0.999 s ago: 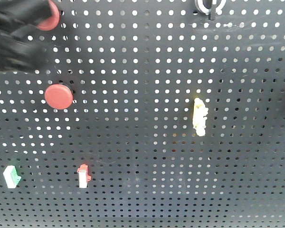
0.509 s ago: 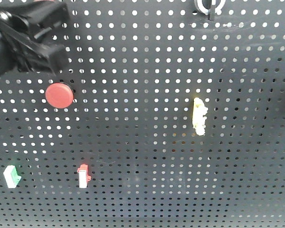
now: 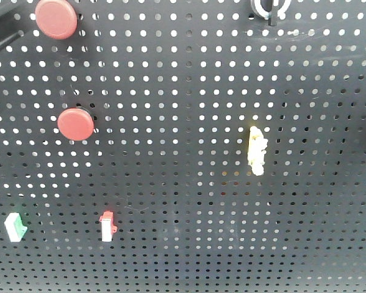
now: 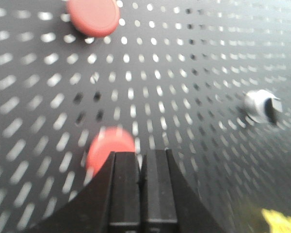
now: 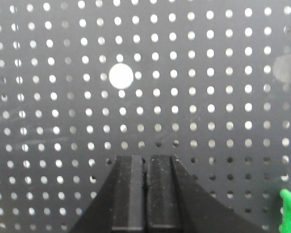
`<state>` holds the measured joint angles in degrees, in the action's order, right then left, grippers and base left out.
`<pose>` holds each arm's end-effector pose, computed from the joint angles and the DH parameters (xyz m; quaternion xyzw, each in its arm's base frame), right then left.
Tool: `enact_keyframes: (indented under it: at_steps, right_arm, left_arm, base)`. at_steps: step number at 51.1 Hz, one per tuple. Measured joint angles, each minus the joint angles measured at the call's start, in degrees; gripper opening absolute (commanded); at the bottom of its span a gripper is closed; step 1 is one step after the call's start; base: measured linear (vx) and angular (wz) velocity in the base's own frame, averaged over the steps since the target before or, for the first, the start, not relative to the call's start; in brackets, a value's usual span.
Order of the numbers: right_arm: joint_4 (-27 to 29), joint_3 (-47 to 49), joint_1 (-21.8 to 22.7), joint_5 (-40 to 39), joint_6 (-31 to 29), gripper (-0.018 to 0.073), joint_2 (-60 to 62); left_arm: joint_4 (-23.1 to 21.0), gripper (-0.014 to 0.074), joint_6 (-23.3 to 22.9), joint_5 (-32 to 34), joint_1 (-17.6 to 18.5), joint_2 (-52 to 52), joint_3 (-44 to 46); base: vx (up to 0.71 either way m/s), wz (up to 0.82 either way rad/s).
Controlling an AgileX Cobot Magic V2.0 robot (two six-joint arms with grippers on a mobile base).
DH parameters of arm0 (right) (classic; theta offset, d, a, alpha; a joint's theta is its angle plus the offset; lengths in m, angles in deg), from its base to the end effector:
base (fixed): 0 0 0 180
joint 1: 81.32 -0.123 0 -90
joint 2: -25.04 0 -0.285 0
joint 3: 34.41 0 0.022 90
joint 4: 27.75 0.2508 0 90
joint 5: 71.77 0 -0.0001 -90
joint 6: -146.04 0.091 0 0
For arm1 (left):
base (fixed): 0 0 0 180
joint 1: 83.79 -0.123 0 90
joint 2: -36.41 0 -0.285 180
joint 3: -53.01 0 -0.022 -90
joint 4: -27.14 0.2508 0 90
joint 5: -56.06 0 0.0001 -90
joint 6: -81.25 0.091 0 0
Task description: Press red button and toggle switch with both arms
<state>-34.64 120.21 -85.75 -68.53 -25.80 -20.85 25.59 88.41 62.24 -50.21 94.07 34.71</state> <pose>0.1195 0.0086 0.4532 -0.0139 0.6050 0.0376 0.7952 0.1426 -0.0943 0.4773 0.1908 0.5393 -0.1974 0.7961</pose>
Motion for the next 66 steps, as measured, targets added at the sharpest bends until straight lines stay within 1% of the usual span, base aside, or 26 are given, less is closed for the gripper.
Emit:
enact_keyframes:
  at_steps: [6,14,21,24,29,32,36,44,54,60,66]
  right_arm:
    - [-0.62,0.0,-4.59,-2.17,-1.0,0.0,-0.33]
    - [-1.22,2.33,-14.43,-3.74,-1.82,0.0,-4.2]
    - [-2.58,7.57,-24.11,-4.17,-4.51,0.0,-10.77]
    - [-2.83,9.61,-27.25,-4.35,-5.22,0.0,-13.48]
    - [-3.04,13.51,-31.5,-4.56,-5.71,0.0,-18.27]
    - [-3.05,15.48,-33.22,-4.56,-5.81,0.0,-21.0]
    - [-3.05,17.6,-34.05,-4.6,-5.81,0.0,-24.13]
    - [-2.95,21.3,-34.15,-4.6,-5.81,0.0,-28.25]
    - [-2.88,24.54,-31.21,-4.44,-5.76,0.0,-29.98]
    - [-1.34,24.73,-28.76,-3.24,-5.51,0.0,-29.98]
    - [-0.55,24.73,-28.48,-2.78,-5.57,0.0,-29.98]
  left_arm:
    - [0.0,0.0,0.0,-0.06,0.0,-3.99,-3.28]
    - [0.0,0.0,0.48,-0.12,0.0,-6.07,-4.04]
    - [0.0,0.0,1.26,-0.12,0.0,-6.21,-4.06]
    - [0.0,0.0,1.26,-0.12,0.0,-6.21,-4.06]
    - [0.0,0.0,1.28,-0.18,0.0,-6.21,-4.06]
    - [-0.02,0.0,1.33,-0.18,0.0,-6.21,-4.06]
    - [-0.02,0.0,1.33,-0.18,0.0,-6.21,-4.06]
    - [-0.02,0.0,1.33,-0.18,0.0,-6.21,-4.06]
    - [-0.02,0.0,1.33,-0.13,0.0,-6.21,-4.06]
    - [-0.06,0.0,1.33,-0.13,0.0,-6.21,-4.06]
    - [-0.06,0.0,1.33,-0.02,0.0,-6.21,-4.06]
  base:
    - [0.0,0.0]
    - [0.0,0.0]
    - [0.0,0.0]
    - [0.0,0.0]
    - [0.0,0.0]
    - [0.0,0.0]
    - [0.0,0.0]
    - [0.0,0.0]
    - [0.0,0.0]
    - [0.0,0.0]
    - [0.0,0.0]
